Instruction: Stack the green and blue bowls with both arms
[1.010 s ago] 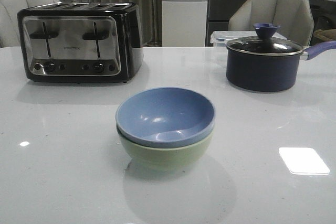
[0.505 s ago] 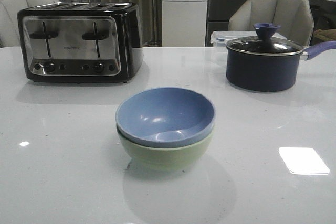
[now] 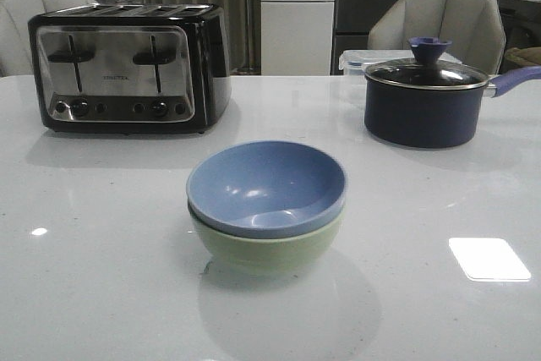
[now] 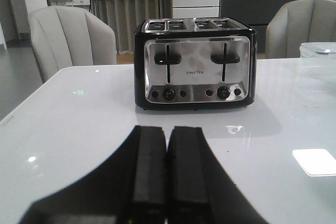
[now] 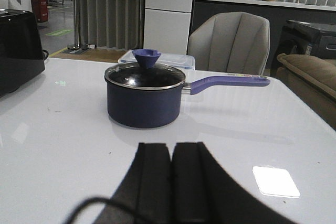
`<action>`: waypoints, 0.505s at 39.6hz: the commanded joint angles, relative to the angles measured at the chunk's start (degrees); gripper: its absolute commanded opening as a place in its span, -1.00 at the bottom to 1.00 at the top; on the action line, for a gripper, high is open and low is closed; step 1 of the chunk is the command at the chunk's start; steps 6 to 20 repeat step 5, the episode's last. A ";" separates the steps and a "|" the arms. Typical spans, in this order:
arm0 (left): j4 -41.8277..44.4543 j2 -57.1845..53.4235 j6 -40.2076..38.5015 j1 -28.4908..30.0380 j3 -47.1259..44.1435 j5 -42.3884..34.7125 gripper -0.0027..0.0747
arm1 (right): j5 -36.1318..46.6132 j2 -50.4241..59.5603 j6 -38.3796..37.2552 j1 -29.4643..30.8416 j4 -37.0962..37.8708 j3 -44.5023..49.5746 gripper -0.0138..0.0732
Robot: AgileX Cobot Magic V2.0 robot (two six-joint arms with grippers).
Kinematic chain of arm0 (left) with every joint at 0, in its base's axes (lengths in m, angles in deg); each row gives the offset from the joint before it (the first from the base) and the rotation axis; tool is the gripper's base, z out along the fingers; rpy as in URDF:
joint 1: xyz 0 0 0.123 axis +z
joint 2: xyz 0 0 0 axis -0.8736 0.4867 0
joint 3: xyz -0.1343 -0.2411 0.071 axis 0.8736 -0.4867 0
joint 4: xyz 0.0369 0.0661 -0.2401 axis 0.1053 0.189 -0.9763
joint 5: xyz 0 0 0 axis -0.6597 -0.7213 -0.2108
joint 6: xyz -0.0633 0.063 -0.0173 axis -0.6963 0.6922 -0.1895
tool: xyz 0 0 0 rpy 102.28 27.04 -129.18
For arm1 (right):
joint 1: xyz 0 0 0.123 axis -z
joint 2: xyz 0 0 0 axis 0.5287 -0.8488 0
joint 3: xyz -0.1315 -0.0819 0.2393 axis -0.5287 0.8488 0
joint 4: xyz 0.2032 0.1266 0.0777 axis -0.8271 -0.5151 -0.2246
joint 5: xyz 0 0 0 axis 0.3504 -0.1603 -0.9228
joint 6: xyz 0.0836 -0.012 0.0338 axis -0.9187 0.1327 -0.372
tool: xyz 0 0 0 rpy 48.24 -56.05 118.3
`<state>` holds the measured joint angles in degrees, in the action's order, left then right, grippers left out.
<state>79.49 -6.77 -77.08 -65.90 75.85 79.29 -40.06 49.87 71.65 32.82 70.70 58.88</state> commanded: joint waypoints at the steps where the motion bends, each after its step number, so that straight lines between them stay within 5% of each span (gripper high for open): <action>1: -0.01 -1.14 -0.50 -0.41 -0.63 -5.46 -0.68 | 4.45 1.09 -0.15 0.35 0.56 -0.29 -0.63; 20: -0.01 -1.14 -0.50 -0.41 -0.63 -5.46 -0.68 | 4.45 1.09 -0.15 0.35 0.56 -0.29 -0.63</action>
